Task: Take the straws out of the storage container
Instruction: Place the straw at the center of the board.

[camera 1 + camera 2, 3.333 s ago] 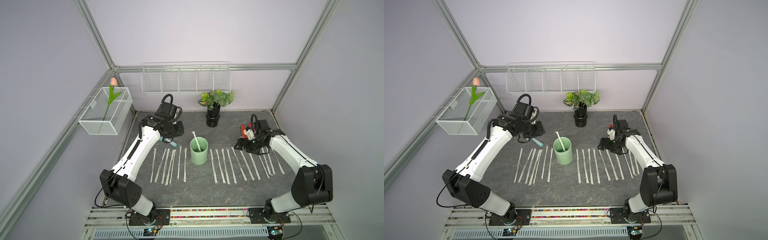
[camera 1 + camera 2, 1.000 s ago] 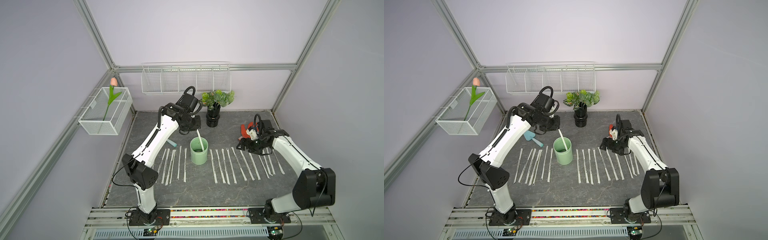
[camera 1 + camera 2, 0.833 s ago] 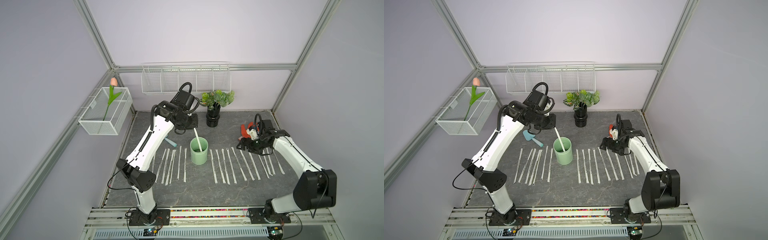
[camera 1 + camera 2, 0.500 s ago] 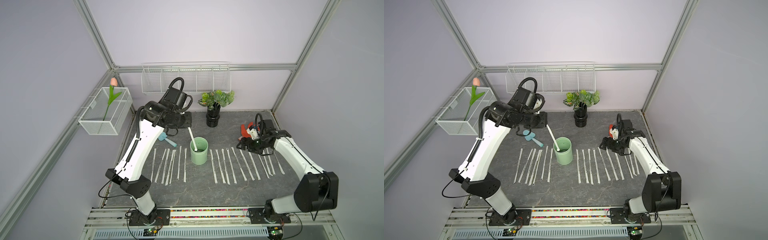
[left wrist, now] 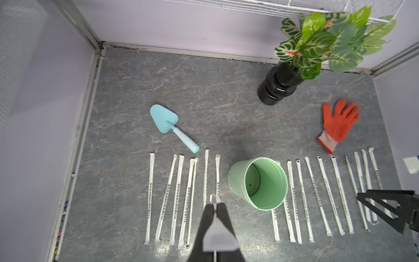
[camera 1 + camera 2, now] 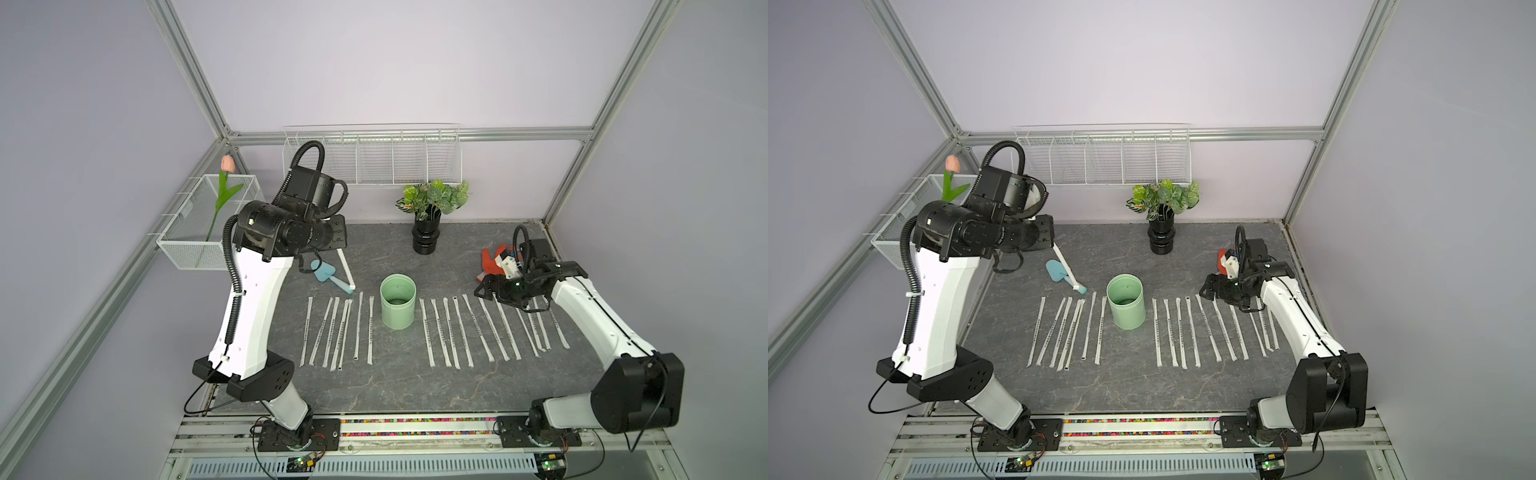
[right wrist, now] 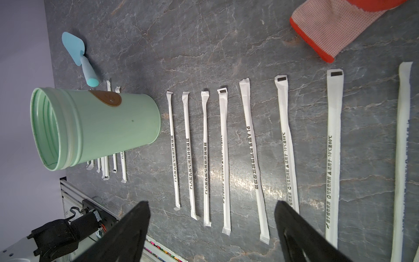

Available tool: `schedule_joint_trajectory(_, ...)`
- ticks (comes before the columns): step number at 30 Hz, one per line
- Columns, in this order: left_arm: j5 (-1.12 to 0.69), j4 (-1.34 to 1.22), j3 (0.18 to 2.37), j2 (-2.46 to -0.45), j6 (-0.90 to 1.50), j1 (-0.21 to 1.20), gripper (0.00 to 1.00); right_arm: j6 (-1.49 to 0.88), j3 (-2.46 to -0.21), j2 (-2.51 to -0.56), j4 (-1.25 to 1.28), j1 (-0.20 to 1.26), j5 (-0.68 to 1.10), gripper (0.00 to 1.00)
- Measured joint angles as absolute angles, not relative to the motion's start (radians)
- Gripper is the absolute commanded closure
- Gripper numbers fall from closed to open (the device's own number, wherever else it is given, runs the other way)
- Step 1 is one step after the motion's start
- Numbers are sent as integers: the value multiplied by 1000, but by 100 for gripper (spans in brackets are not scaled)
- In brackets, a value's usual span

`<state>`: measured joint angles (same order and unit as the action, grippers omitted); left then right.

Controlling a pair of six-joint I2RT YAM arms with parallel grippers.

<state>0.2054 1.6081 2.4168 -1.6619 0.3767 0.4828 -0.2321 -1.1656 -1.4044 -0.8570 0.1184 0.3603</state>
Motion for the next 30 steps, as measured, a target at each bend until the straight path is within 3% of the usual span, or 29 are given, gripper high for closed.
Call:
schedule_joint_trajectory(11, 307, 1623, 2468, -1757, 347, 413, 96, -232, -1166, -1404, -860, 118, 360, 11)
schedule_joint_trajectory(30, 435, 1624, 2210, -2123, 346, 254, 96, -231, -1148, -1443, -854, 118, 346, 11)
